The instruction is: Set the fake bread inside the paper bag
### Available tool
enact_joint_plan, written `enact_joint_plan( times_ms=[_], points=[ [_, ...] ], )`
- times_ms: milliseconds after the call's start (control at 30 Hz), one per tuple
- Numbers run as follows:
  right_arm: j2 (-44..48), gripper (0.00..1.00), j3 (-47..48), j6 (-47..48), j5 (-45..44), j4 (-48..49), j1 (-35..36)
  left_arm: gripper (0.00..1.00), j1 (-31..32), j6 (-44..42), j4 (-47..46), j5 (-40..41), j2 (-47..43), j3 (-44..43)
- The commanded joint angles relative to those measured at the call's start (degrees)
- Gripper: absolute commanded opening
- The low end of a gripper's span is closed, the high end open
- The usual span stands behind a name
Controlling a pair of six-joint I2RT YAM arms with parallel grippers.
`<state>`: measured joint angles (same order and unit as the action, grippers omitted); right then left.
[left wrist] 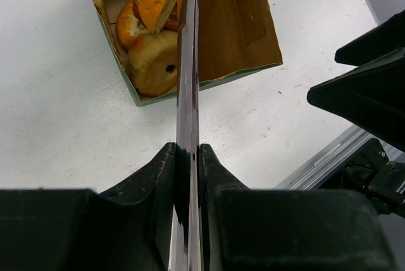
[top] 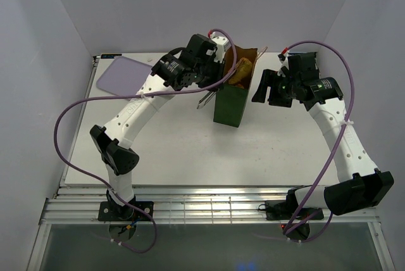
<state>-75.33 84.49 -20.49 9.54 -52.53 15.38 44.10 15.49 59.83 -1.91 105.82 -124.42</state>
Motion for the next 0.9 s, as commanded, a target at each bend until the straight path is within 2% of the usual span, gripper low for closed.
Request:
enact_joint_plan(
  times_ms=[0, 233, 367, 400, 500, 867],
  points=[
    [0.6, 0.74, -0.2, 1.2, 0.0, 1.3, -0.3, 0.00, 0.2, 0.0, 2.8, 1.0, 0.3, -4.3],
    [0.7, 0.74, -0.3, 1.4, 0.1, 1.3, -0.3, 0.00, 0.2, 0.5, 3.3, 1.0, 0.9, -5.1],
    [0.6, 0.74, -0.4, 1.4, 0.6, 1.5, -0.4, 0.09, 0.2, 0.7, 3.4, 1.0, 1.1, -5.8],
    [0.6, 0.75, -0.4, 1.5, 0.7, 1.5, -0.3, 0.17, 0.2, 0.6, 3.4, 1.0, 1.2, -5.9],
    [0.5, 0.74, -0.3, 1.4, 0.7, 1.6, -0.3, 0.30, 0.2, 0.8, 3.4, 0.8, 1.4, -6.4],
    [1.0, 0.75, -0.5, 1.5, 0.5, 1.4, -0.3, 0.43, 0.1, 0.6, 3.6, 1.0, 2.5, -8.0]
  ],
)
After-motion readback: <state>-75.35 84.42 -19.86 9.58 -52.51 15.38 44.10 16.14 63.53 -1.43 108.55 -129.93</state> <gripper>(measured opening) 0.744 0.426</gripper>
